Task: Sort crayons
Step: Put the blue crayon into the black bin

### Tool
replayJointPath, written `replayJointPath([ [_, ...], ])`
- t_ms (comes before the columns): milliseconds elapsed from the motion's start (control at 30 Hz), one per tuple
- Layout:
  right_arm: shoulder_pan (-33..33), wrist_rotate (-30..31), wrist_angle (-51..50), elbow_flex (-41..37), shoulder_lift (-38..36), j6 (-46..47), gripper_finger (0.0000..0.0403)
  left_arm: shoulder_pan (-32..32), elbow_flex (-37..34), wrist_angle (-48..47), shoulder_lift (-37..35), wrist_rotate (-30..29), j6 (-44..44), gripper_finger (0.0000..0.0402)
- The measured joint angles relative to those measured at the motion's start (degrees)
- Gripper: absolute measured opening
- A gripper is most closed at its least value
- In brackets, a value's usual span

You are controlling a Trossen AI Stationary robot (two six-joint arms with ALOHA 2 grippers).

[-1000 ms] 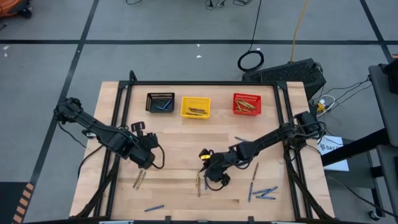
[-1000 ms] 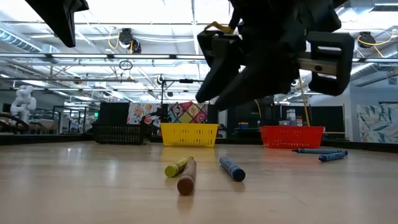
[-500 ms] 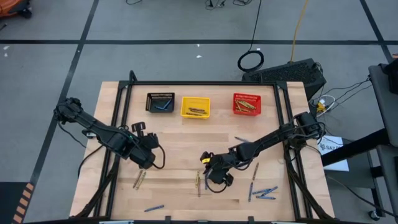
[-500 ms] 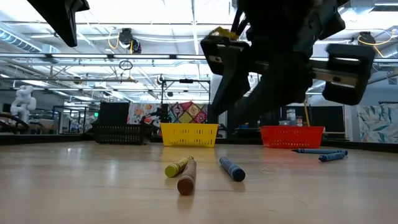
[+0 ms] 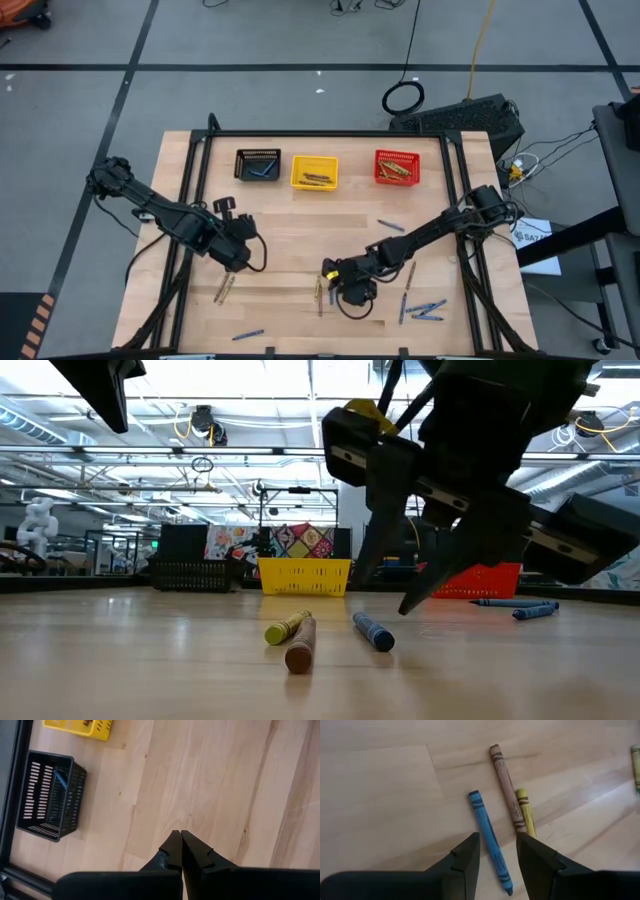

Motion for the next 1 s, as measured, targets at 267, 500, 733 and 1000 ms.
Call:
replayJointPath([
  [267, 0.36, -2.22, 2.4, 0.0, 0.0, -1.45, 0.0116, 0.0, -0.02, 1.55, 0.0, -0.02, 0.0, 0.0],
  [500, 0.34, -3.02, 2.4, 0.0, 0.0, 1.38, 0.0116, 0.0, -0.02, 1.65, 0.0, -0.02, 0.02, 0.0],
  [733, 0.26, 2.64, 2.75, 0.0, -0.02, 29.63, 0.0116, 0.02, -0.02, 1.67, 0.0, -0.02, 0.0, 0.0],
  [1000, 0.43, 4.68, 0.81, -0.02, -0.4, 58.98, 0.0116, 1.63, -0.02, 2.77, 0.0, -0.04, 0.04, 0.0],
])
